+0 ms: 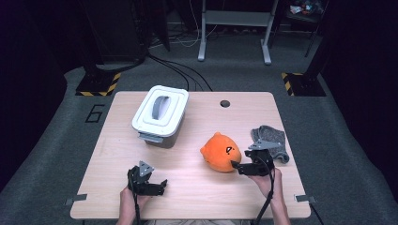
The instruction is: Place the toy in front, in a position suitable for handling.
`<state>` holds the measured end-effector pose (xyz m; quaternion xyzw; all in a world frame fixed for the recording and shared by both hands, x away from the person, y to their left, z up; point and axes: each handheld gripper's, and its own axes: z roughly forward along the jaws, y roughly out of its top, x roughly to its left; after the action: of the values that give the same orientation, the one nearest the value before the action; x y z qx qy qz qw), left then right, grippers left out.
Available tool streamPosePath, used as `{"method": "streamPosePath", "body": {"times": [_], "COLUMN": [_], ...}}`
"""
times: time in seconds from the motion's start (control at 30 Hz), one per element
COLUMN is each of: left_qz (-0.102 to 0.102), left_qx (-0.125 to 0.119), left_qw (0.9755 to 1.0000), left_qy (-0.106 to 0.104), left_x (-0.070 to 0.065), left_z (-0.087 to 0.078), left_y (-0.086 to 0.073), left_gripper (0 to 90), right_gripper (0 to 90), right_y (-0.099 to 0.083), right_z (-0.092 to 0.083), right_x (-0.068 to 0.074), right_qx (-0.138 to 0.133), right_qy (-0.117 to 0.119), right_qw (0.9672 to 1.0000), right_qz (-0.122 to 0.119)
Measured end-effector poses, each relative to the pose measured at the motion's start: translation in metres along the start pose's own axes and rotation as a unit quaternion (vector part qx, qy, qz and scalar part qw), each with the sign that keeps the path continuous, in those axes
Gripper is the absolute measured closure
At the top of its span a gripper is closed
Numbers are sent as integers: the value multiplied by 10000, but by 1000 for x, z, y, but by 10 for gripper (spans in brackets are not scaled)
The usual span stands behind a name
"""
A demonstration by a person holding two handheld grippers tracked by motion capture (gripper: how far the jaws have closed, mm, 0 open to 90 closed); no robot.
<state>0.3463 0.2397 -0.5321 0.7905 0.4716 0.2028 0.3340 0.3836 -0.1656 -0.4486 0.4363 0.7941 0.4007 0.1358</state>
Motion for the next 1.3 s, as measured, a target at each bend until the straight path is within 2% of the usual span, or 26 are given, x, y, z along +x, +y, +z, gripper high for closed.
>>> {"method": "streamPosePath", "body": {"times": [0.03,0.1,0.13,0.17,0.23,0.33,0.37,0.47,0.5,0.57,0.63,0.8,0.87,1.03,1.13,1.3], "left_qz": [1,2,3,7,110,104,48,135,152,315,463,720,722,553,555,589], "left_qx": [0,3,2,1,35,-57,-98,-277,-363,-475,-508,-555,-583,-538,-561,-574], "left_qw": [10000,10000,10000,10000,9999,9998,9995,9985,9975,9947,9920,9851,9834,9762,9736,9718], "left_qy": [-1,-3,-2,-2,-68,-173,-280,-460,-586,-860,-1059,-1460,-1559,-2028,-2144,-2211], "left_x": [0,0,0,0,1,0,-2,-9,-14,-25,-33,-48,-51,-56,-59,-64], "left_z": [0,0,0,0,-1,-2,-3,-10,-12,-18,-19,-11,-4,12,21,33], "left_y": [0,0,0,0,0,0,1,8,12,23,33,61,70,88,99,120], "left_gripper": [1,1,1,1,4,28,33,44,46,55,59,63,64,63,73,96], "right_gripper": [229,217,204,196,186,182,182,180,180,181,182,184,184,184,183,186], "right_y": [-1,-2,-3,-4,-7,-13,-14,-19,-20,-20,-20,-15,-14,-11,-10,-6], "right_z": [0,0,0,1,2,1,-1,-4,-5,-6,-5,-2,-2,-2,-1,-1], "right_x": [1,4,6,7,9,9,9,8,8,8,9,11,11,11,11,12], "right_qx": [-20,-40,-17,-31,-10,2,-24,-95,-89,-119,-138,-169,-185,-191,-179,-197], "right_qy": [-22,-25,-116,-105,-155,-265,-279,-323,-335,-355,-377,-441,-471,-521,-553,-598], "right_qw": [9998,9992,9989,9989,9981,9979,9978,9975,9974,9971,9969,9968,9967,9967,9966,9965], "right_qz": [193,402,456,450,597,585,605,621,634,663,670,645,636,595,590,544]}}
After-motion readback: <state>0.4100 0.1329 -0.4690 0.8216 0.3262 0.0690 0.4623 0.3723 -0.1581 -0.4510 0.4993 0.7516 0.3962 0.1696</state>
